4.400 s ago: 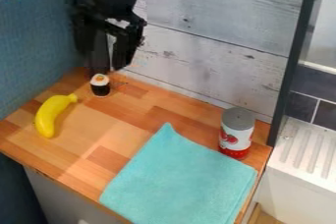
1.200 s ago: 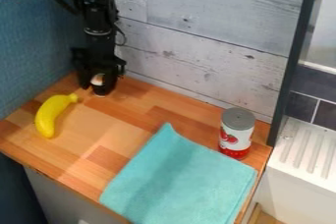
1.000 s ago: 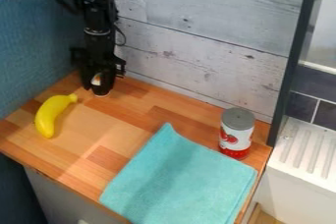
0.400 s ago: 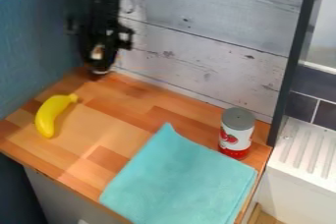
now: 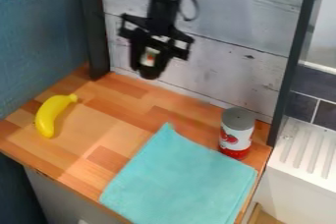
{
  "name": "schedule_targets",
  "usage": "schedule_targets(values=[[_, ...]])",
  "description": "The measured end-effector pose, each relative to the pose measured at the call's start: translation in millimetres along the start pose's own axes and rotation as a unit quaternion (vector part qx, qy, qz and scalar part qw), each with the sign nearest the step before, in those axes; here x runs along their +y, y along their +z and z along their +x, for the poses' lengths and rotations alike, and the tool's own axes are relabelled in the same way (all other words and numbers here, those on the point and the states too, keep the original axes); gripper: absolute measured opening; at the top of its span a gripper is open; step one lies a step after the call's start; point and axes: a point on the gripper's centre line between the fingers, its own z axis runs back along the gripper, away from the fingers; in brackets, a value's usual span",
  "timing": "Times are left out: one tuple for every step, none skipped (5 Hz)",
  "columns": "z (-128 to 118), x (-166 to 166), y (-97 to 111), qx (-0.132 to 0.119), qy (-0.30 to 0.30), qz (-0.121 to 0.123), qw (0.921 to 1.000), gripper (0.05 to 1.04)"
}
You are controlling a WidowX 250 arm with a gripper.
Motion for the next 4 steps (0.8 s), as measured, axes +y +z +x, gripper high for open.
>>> schedule_targets(values=[[9, -46, -4, -0.011, -0.096, 0.006, 0.9953, 0.489], [20, -67, -31, 0.011, -0.16, 0.008, 0.9869, 0.489], [23, -69, -42, 0.016, -0.179, 0.008, 0.9837, 0.489], [22, -58, -51, 0.025, -0.181, 0.008, 0.9832, 0.489]])
